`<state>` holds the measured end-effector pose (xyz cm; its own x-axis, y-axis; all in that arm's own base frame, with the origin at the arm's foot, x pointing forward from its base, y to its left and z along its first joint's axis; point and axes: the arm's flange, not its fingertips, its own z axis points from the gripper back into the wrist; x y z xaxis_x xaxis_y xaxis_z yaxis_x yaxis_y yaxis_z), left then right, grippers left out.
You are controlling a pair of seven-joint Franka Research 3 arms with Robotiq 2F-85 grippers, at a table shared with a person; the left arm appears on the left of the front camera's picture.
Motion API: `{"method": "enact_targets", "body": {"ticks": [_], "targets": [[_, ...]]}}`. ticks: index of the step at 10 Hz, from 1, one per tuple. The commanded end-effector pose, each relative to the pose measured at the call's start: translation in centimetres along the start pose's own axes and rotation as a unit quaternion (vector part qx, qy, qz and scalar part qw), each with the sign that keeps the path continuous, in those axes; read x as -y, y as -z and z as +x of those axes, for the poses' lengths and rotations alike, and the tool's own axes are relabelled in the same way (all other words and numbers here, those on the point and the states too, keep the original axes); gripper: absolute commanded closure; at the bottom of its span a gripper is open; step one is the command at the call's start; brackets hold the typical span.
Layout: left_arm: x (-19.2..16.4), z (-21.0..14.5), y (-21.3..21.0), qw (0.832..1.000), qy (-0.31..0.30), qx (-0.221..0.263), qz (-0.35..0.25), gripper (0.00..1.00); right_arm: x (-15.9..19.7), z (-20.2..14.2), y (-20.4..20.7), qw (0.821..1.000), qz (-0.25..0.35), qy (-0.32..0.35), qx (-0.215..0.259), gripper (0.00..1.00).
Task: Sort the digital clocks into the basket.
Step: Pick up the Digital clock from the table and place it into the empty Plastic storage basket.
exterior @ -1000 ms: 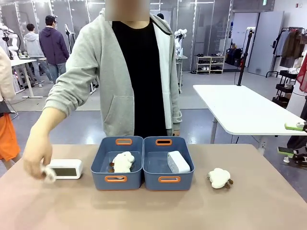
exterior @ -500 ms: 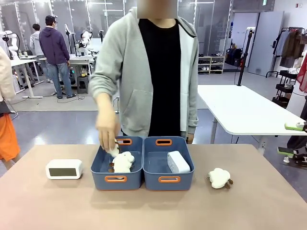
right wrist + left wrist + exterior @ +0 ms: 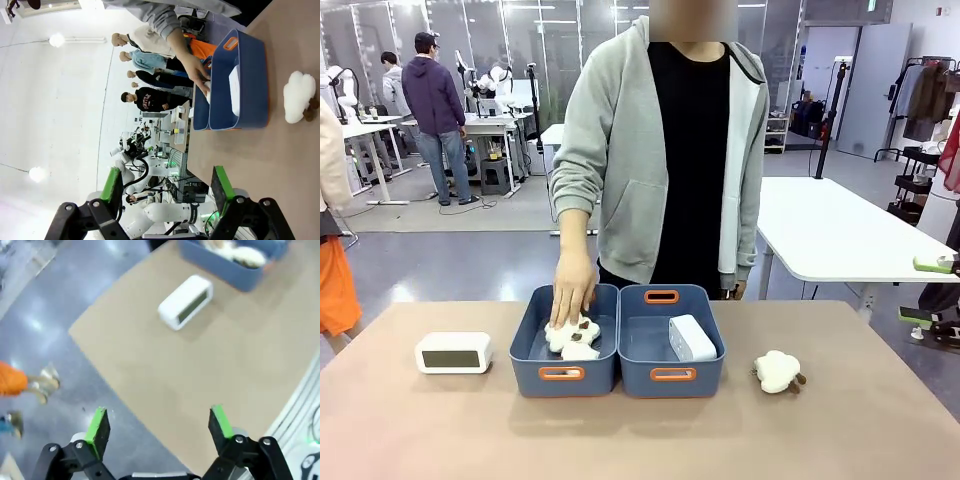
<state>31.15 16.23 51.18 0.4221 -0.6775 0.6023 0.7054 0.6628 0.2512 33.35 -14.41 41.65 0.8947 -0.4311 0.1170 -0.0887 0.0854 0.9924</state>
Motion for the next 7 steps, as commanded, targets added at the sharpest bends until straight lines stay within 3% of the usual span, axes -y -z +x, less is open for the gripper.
{"method": "enact_targets", "body": {"ticks": [1,3,5,7], "targets": [[-0.5,5.1,4.2,0.994,0.097,-0.036,-0.033,0.0,-0.5,0.1,0.1,1.0,0.001,0.01,0.004,0.1],[1.6,9.0,7.7,0.98,0.173,-0.084,-0.058,0.0,-0.5,0.1,0.1,1.0,0.001,0.01,0.004,0.1],[3.3,9.8,9.6,0.977,0.175,-0.085,-0.091,0.0,-0.5,0.1,0.1,1.0,0.001,0.01,0.004,0.1],[3.4,10.3,8.7,0.978,0.177,-0.07,-0.082,0.0,-0.5,0.1,0.1,1.0,0.001,0.01,0.004,0.1]]}}
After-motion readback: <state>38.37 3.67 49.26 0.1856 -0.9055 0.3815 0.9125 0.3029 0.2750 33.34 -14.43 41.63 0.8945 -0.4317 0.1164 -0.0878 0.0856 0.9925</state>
